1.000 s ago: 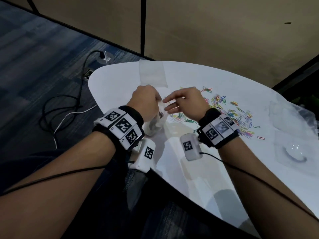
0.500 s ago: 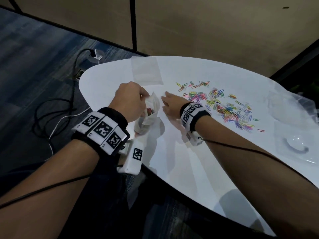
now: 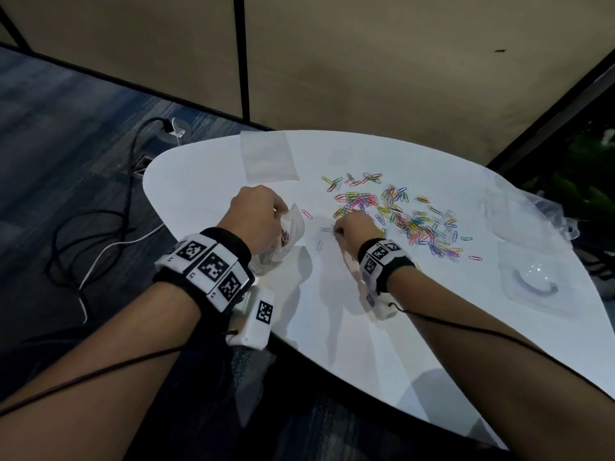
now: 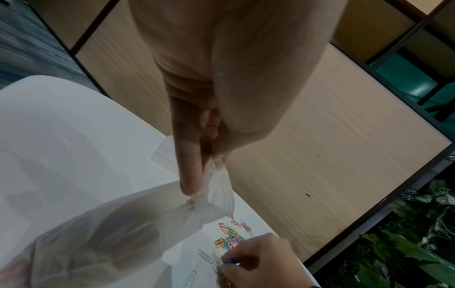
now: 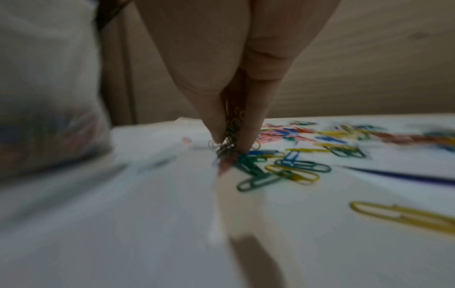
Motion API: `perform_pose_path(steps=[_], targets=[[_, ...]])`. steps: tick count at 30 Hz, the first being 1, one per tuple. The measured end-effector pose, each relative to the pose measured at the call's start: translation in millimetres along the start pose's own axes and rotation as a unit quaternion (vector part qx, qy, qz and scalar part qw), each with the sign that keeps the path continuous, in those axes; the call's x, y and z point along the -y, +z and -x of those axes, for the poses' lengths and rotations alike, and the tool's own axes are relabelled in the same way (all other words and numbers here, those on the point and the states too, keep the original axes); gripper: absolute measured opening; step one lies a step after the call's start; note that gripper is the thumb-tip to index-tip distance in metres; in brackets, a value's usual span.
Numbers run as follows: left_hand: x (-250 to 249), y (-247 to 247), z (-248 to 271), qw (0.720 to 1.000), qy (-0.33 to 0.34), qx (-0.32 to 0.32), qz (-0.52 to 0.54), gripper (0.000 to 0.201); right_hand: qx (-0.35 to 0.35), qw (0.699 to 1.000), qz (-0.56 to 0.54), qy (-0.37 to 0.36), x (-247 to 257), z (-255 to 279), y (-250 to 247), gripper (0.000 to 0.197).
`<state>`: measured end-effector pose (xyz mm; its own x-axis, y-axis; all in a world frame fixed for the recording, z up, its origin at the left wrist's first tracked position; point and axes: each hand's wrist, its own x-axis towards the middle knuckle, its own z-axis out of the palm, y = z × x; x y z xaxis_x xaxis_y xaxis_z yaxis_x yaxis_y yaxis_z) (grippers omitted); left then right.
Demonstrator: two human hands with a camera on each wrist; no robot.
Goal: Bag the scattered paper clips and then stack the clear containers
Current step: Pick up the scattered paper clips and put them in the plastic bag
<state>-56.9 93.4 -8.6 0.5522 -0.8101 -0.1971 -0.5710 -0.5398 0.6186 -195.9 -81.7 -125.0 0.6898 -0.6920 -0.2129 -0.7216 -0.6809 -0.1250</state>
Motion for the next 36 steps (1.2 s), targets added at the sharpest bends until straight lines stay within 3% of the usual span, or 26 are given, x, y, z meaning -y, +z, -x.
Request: perform_pose_path(steps=[3, 6, 9, 11, 14, 16, 18, 21, 26, 30, 33, 35, 36], targets=[[-1.8, 0.2, -0.2, 1.0, 0.0, -0.003, -0.006, 0.031, -0.044, 0.972, -0.2, 0.117, -19.0, 4.9, -19.6, 0.012], [-3.8, 2.7, -0.6, 1.0, -0.002, 0.008, -0.003, 0.031, -0.056, 0.905, -0.379, 0.182, -32.5, 12.0, -38.3, 0.004], [-5.9, 6.0, -2.0, 1.0, -0.008, 0.016, 0.0, 0.031, -0.06, 0.848, -0.499, 0.168, -24.1, 23.0, -61.2, 0.007], [-7.7, 7.2, -2.0, 1.0, -0.012, 0.016, -0.001, 0.031, -0.05, 0.795, -0.591, 0.129, -4.9, 35.2, -76.6, 0.012], [-9.3, 7.4, -1.1, 1.0, -0.011, 0.013, 0.0, 0.032, 0.027, 0.7, -0.709, 0.078, 30.5, 51.0, -86.2, 0.015], [-10.2, 7.0, -0.7, 1.0, -0.011, 0.02, 0.005, 0.03, 0.081, 0.682, -0.724, 0.066, 49.9, 55.5, -82.4, 0.012], [-10.2, 7.2, -1.0, 1.0, -0.008, 0.026, 0.011, 0.028, 0.104, 0.719, -0.684, 0.068, 65.6, 57.3, -76.2, 0.011], [-8.5, 7.6, -1.9, 0.999, -0.009, 0.026, 0.02, 0.026, 0.078, 0.803, -0.586, 0.081, 77.6, 53.0, -65.7, 0.003], [-5.2, 6.3, -2.8, 0.999, -0.008, 0.026, 0.037, 0.027, 0.022, 0.914, -0.403, 0.048, 86.9, 47.1, -60.2, 0.019], [-2.6, 7.5, -1.5, 0.999, -0.003, 0.023, 0.033, 0.029, -0.032, 0.946, -0.323, 0.007, 95.1, 49.7, -63.7, 0.018], [-0.2, 7.1, -1.7, 0.999, -0.005, 0.024, 0.029, 0.029, 0.023, 0.968, -0.247, -0.037, 94.2, 50.4, -68.4, 0.022], [-0.2, 5.5, -3.0, 0.999, -0.008, 0.015, 0.031, 0.027, 0.059, 0.943, -0.324, -0.041, 88.1, 49.4, -71.9, 0.022], [0.2, 4.2, -3.9, 0.999, -0.009, 0.01, 0.034, 0.026, 0.074, 0.912, -0.403, -0.03, 84.7, 48.0, -74.0, 0.023]])
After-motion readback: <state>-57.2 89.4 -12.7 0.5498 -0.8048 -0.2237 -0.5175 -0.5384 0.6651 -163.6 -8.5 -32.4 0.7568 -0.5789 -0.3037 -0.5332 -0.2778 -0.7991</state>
